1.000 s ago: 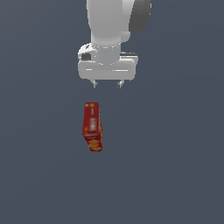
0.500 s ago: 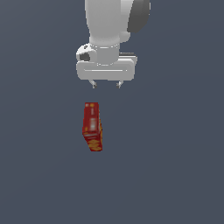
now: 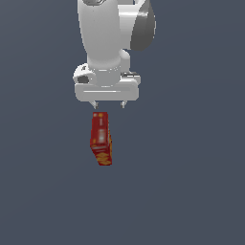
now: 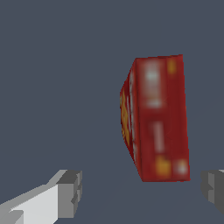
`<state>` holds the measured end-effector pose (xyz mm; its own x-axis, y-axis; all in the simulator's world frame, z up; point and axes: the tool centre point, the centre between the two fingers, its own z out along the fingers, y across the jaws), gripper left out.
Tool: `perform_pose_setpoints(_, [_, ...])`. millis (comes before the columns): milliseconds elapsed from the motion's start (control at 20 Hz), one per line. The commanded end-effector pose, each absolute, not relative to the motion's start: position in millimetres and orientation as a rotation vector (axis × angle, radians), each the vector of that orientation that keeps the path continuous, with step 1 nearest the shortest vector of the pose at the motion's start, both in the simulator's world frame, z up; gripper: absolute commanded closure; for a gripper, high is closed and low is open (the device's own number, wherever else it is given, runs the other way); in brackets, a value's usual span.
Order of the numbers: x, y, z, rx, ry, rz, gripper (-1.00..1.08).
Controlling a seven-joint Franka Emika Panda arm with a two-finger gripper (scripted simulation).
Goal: Pick up the object and move it to a goal position.
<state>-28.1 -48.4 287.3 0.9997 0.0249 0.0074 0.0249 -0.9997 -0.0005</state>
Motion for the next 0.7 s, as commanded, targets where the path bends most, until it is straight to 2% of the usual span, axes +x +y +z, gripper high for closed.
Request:
perform_pose_setpoints(0, [-16.6,-59.2,275.7,-3.14,-0.065,-0.008,-0.92])
perform_pose_setpoints(650, [11.2,-88.8,242.4,-3.139,-0.138,0.0,-0.92])
